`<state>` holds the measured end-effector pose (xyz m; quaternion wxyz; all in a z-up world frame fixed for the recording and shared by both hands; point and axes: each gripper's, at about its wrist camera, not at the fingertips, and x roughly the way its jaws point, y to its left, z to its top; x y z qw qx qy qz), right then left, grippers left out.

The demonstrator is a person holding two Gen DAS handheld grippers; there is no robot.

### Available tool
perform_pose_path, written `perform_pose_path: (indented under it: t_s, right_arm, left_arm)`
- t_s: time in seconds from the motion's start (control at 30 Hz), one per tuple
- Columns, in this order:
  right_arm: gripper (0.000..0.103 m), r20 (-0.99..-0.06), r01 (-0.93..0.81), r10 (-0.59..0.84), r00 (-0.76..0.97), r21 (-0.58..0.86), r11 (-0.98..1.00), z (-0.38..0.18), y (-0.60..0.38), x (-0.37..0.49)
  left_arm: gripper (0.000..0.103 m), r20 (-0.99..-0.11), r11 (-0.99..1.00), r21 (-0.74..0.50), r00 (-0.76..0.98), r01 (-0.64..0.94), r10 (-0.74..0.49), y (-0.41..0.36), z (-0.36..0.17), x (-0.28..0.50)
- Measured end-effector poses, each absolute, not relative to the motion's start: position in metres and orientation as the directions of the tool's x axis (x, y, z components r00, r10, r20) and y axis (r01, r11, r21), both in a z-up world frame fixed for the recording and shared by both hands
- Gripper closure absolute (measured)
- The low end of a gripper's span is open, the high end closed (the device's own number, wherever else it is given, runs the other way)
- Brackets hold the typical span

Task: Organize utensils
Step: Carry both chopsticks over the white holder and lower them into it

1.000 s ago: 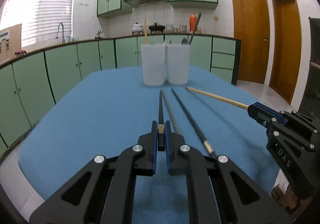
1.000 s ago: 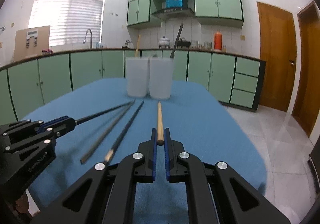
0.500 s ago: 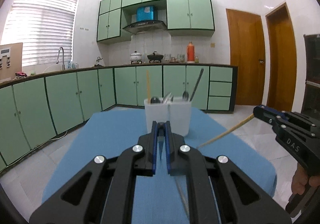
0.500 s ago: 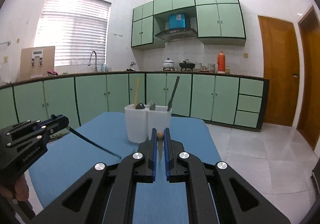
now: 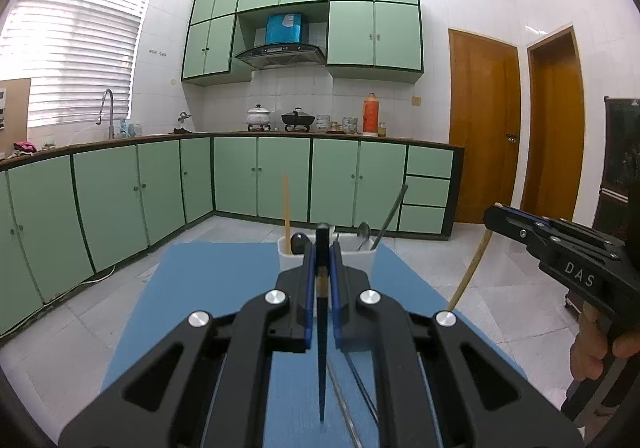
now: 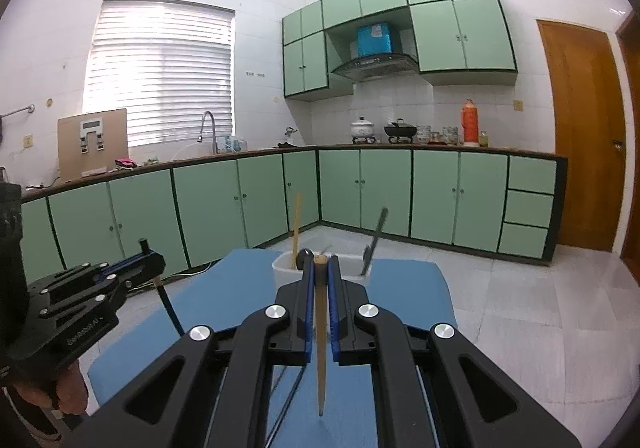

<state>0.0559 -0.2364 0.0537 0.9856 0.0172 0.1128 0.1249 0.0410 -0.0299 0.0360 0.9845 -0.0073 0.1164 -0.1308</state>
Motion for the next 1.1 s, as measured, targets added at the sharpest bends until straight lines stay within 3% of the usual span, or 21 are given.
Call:
perform_pose_path:
  t_s: [0.27, 0.8, 1.1]
  right_arm:
    - [0.096, -0.187, -0.27, 0.276, 0.943, 0.056, 0.961, 0.083, -0.233, 0.08]
    - [0.096, -0.061, -0.188, 0.194, 0.979, 0.089, 0.978, 0.145, -0.237, 0.157]
    - [0.096, -0.105, -0.141, 0.15, 0.983, 0.096, 0.985, 0.13, -0.238, 0.222]
  left_arm:
    - [0.097, -0.184, 0.962, -0.061, 0.944, 0.266, -0.272, -0.024, 0.062, 0.065]
    - [0.097, 0.034, 0.97, -0.106, 0.976, 0.219, -0.217, -0.039, 0.135, 0.145]
    - [0.097, 0.07, 0.975, -0.116, 0.981, 0.189, -0.182, -0.052, 0.132, 0.208]
